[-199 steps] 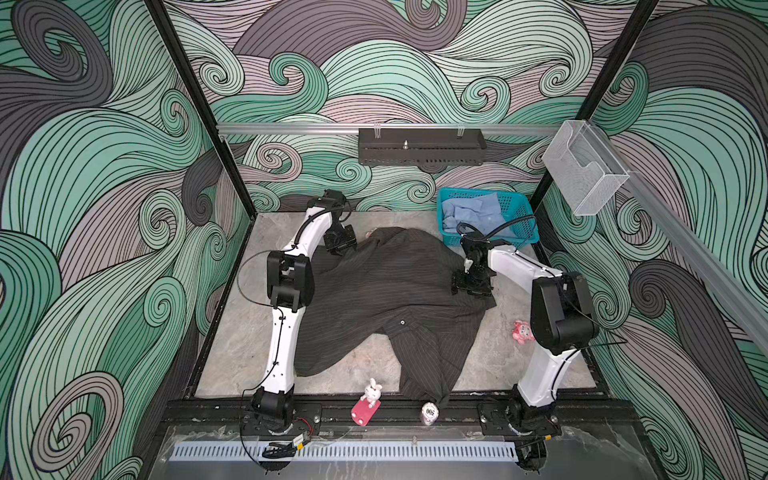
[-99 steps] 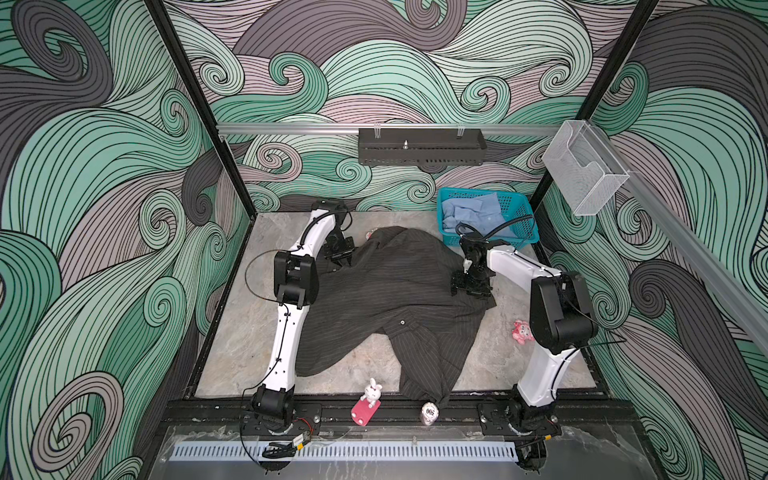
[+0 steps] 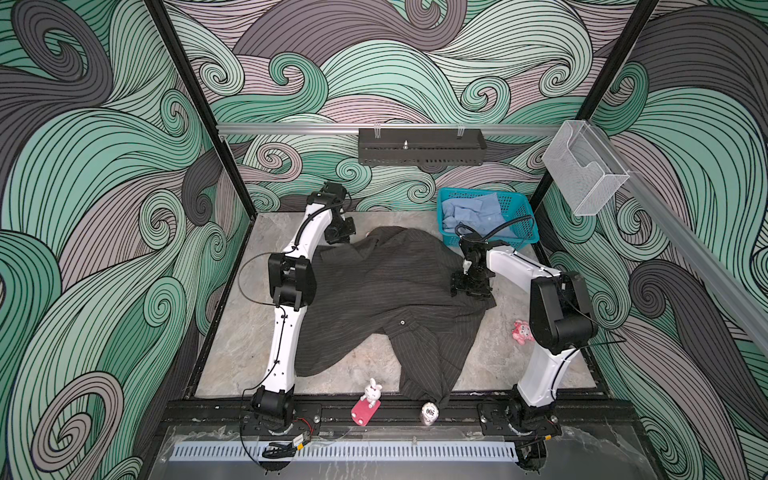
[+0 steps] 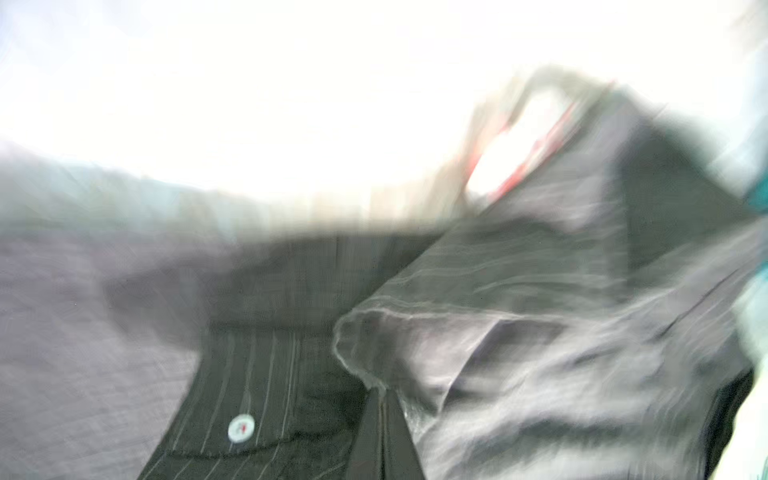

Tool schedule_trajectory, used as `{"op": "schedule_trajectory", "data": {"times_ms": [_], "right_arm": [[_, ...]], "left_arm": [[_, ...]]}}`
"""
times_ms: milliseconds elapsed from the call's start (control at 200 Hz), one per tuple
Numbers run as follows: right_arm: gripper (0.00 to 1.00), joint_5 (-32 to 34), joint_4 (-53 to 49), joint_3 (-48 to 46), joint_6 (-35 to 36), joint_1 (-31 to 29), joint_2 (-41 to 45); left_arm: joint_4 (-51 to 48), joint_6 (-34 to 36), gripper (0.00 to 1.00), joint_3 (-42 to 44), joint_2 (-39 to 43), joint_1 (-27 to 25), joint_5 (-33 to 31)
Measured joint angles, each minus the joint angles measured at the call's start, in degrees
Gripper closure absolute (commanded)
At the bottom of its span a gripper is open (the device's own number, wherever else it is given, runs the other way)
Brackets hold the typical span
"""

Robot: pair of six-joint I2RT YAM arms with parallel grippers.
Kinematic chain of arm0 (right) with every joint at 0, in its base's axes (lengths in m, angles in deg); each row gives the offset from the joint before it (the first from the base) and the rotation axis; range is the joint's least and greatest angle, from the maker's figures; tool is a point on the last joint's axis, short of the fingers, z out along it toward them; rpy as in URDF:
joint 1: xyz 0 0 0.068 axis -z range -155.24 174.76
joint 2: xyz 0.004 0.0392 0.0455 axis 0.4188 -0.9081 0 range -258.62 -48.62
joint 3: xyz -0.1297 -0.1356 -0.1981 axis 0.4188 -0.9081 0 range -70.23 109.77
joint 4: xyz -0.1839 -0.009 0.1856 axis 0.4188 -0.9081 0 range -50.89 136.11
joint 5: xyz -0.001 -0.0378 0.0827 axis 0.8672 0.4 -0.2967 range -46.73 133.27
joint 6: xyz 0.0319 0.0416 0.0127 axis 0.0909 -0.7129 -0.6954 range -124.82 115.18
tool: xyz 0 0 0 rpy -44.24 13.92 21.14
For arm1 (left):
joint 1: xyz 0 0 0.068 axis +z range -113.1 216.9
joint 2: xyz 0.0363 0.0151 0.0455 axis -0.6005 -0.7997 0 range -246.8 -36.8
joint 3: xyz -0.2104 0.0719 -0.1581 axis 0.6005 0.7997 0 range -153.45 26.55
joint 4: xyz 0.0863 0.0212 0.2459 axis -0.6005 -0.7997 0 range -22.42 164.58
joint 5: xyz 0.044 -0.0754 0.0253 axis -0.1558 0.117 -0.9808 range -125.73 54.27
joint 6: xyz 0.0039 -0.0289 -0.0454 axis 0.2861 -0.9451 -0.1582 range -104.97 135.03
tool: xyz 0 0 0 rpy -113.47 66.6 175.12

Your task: Fold and stack the long sleeve shirts

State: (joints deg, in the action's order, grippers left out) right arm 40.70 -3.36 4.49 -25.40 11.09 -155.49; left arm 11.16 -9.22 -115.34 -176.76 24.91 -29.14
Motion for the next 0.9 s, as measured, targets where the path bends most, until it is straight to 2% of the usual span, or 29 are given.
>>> {"op": "schedule_trajectory", "data": {"times_ms": [225,360,405,480,550,635,766,901], "right_arm": [[0.24,-0.04,-0.02,-0.39,0.22,-0.39,0.00],[0.25,-0.17,0.00,-0.39,0.22,-0.81,0.00],[0.24,-0.26,-0.02,-0.39,0.22,-0.96,0.00],[0.24,-0.42,-0.02,-0.39,0.22,-1.22,0.00],[0.24,-0.44,-0.02,-0.39,0.22,-1.25,0.00],[0.24,-0.46,-0.02,-0.39,0.17,-1.27,0.09],[0.22,-0.46,-0.04,-0.39,-0.11,-1.27,1.18],[0.22,-0.39,-0.04,-0.42,-1.11,-1.20,3.80]], "left_arm": [[19.58,-1.27,1.00,-8.59,0.61,0.17,-8.22],[29.81,-1.03,1.00,-10.62,-0.63,0.22,-11.78],[32.02,-0.94,0.89,-12.24,-2.23,0.24,-12.61],[33.79,-0.72,0.57,-15.82,-5.90,0.42,-13.46],[34.23,-1.01,0.41,-17.09,-8.59,0.68,-13.70],[33.90,-1.42,0.35,-14.80,-9.55,0.70,-13.86],[33.70,-1.31,0.33,-7.72,-7.65,0.94,-13.94],[32.37,-1.36,0.33,3.74,0.87,1.27,-13.94]]}}
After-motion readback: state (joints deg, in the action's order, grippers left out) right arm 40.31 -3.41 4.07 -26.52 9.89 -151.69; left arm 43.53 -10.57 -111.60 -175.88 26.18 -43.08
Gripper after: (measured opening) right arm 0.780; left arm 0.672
